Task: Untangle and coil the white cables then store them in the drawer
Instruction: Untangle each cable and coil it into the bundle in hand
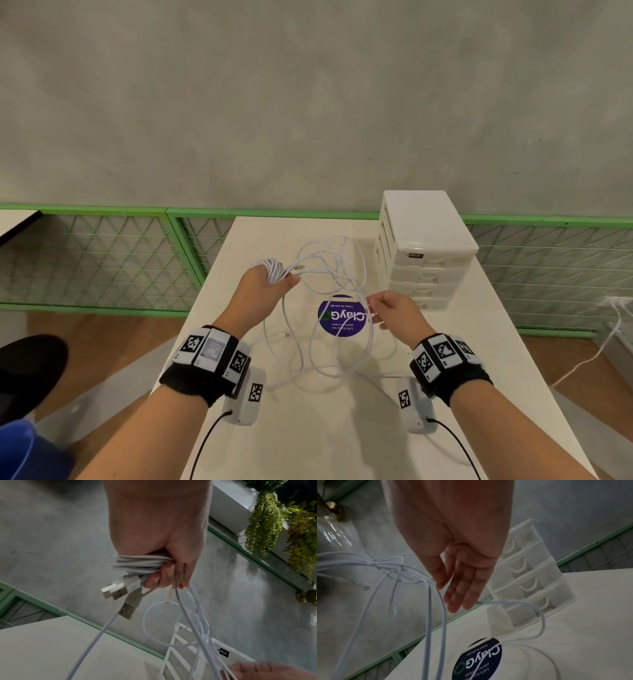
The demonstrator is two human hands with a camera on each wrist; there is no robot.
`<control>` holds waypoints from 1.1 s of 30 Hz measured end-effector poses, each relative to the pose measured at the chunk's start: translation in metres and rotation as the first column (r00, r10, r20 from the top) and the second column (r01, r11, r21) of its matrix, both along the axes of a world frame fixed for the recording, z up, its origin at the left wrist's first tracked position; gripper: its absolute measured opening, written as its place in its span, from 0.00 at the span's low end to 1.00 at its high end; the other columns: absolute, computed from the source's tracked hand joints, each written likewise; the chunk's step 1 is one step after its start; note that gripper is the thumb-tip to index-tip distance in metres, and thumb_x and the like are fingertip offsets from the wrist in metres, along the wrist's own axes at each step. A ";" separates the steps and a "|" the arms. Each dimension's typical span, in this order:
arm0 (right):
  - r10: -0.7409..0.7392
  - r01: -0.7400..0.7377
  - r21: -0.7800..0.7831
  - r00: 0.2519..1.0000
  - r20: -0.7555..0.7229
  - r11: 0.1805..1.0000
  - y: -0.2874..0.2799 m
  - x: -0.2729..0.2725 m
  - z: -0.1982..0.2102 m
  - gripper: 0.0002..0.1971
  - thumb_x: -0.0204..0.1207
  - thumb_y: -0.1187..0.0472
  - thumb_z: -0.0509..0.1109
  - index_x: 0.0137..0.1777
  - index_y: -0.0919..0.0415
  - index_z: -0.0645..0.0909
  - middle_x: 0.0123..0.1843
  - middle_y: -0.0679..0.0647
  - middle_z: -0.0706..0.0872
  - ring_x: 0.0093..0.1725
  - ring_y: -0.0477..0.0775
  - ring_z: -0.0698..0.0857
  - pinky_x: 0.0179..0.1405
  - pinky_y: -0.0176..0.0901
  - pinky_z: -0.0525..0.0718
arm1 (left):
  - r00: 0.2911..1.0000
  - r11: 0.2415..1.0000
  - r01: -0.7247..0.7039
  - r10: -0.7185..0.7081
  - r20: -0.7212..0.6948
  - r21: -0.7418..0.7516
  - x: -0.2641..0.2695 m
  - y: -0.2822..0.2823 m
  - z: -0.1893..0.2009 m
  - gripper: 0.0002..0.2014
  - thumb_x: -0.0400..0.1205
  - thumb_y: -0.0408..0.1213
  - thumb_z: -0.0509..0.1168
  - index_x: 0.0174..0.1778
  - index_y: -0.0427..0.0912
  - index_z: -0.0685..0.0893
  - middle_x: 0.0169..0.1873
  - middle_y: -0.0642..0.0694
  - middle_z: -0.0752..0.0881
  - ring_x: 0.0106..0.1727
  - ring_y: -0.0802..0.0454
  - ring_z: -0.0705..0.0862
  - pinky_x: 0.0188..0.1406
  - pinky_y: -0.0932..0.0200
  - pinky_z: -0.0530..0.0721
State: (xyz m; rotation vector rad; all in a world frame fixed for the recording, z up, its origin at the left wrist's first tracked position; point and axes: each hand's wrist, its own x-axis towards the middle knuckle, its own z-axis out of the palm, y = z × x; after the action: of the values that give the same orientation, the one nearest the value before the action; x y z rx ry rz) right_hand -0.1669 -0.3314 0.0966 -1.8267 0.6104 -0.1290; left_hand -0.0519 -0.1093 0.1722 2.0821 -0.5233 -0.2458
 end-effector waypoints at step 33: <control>0.346 -0.350 0.005 0.928 0.138 0.937 0.033 0.001 0.046 0.13 0.85 0.63 0.56 0.48 0.60 0.83 0.28 0.43 0.79 0.26 0.47 0.77 0.31 0.37 0.78 | 0.982 0.993 0.021 -0.042 -0.182 -0.115 -0.025 -0.034 -0.011 0.19 0.76 0.37 0.74 0.24 0.45 0.73 0.12 0.57 0.76 0.13 0.65 0.73 0.13 0.73 0.68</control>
State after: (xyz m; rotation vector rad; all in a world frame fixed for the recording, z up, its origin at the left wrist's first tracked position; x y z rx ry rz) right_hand -0.1655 -0.2980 0.1422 -1.8508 0.1842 -0.0042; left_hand -0.0773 -0.1438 0.1611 1.9195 -0.4482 -0.4139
